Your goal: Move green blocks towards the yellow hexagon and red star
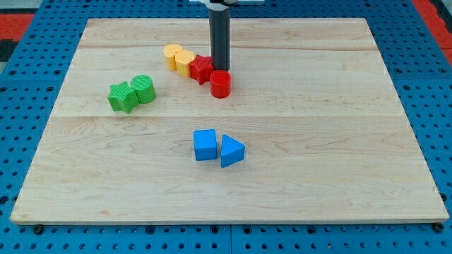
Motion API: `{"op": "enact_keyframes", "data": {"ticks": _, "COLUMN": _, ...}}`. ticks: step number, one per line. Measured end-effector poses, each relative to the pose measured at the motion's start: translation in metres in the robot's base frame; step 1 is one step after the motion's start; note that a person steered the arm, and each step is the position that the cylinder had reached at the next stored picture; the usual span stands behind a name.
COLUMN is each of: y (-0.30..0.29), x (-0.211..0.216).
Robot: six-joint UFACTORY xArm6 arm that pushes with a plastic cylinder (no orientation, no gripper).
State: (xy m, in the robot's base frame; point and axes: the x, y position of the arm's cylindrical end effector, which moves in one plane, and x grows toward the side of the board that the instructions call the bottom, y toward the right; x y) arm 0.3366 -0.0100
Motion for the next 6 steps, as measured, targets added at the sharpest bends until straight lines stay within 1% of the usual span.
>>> {"op": "enact_keyframes", "data": {"ticks": 1, "y": 0.021, "x": 0.002}}
{"op": "enact_keyframes", "data": {"ticks": 2, "y": 0.074, "x": 0.006}}
{"op": "enact_keyframes", "data": {"ticks": 3, "y": 0.123, "x": 0.043}}
{"op": "enact_keyframes", "data": {"ticks": 4, "y": 0.113, "x": 0.088}}
{"op": "enact_keyframes", "data": {"ticks": 5, "y": 0.074, "x": 0.113}}
{"op": "enact_keyframes", "data": {"ticks": 6, "y": 0.023, "x": 0.121}}
